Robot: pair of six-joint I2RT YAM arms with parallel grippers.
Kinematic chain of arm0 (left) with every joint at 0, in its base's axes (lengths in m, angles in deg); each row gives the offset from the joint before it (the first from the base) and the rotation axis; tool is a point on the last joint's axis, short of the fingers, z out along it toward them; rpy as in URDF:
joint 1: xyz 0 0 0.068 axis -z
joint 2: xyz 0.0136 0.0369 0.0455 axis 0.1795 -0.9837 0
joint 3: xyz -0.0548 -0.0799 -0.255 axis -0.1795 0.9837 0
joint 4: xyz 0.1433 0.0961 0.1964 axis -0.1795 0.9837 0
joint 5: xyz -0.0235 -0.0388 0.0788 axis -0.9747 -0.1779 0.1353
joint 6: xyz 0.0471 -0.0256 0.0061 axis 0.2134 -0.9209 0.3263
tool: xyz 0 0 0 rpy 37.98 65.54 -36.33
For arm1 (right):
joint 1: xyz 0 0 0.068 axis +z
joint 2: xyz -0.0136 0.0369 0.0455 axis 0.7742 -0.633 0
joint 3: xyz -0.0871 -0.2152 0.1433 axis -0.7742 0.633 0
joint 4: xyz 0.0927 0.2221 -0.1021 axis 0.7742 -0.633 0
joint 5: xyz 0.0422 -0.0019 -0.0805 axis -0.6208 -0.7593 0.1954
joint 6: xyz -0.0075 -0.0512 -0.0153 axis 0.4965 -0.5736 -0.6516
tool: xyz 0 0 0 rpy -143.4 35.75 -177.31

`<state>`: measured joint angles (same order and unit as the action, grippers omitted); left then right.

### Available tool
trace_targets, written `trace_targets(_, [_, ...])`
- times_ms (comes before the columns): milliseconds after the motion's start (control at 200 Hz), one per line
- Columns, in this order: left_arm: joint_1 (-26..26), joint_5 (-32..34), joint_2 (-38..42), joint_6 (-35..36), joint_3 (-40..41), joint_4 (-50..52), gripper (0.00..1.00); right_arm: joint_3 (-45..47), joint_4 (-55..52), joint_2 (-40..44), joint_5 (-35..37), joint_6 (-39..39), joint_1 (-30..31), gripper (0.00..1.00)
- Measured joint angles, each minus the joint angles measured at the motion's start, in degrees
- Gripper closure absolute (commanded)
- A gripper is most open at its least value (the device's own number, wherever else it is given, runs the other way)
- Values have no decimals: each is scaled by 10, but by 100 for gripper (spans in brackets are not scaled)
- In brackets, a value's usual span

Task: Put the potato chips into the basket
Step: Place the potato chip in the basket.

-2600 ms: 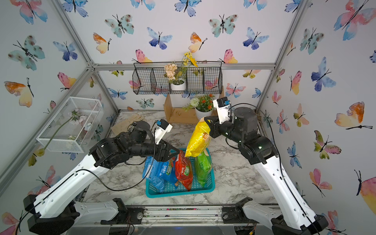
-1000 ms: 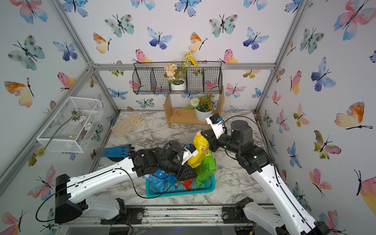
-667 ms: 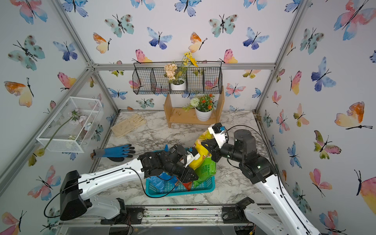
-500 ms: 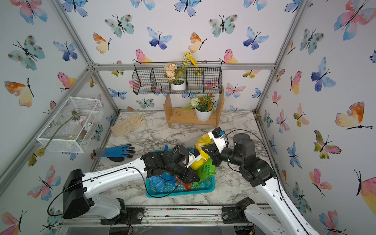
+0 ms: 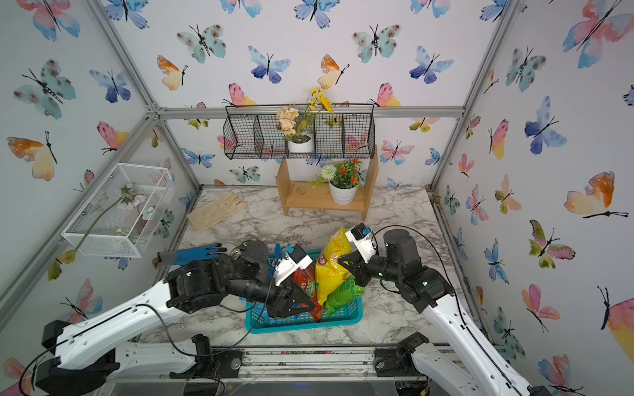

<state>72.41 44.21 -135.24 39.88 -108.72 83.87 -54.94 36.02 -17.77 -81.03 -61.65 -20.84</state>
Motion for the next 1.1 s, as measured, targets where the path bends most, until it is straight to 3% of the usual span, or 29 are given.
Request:
trace_targets(255, [-90,42,71,0,16,28,60,3,-2,-10,22,20,74,98])
trace_targets(601, [-107,70,78,2,26,35,59,21,-2,-5,47,93,130,98])
trace_targets(886, [-117,111,77,6,9,35,55,-21,-23,-1,120,131,132,50])
trace_targets(1096, [-121,139,77,7,-14,36,54,-104,-46,-1,188,137,132,40])
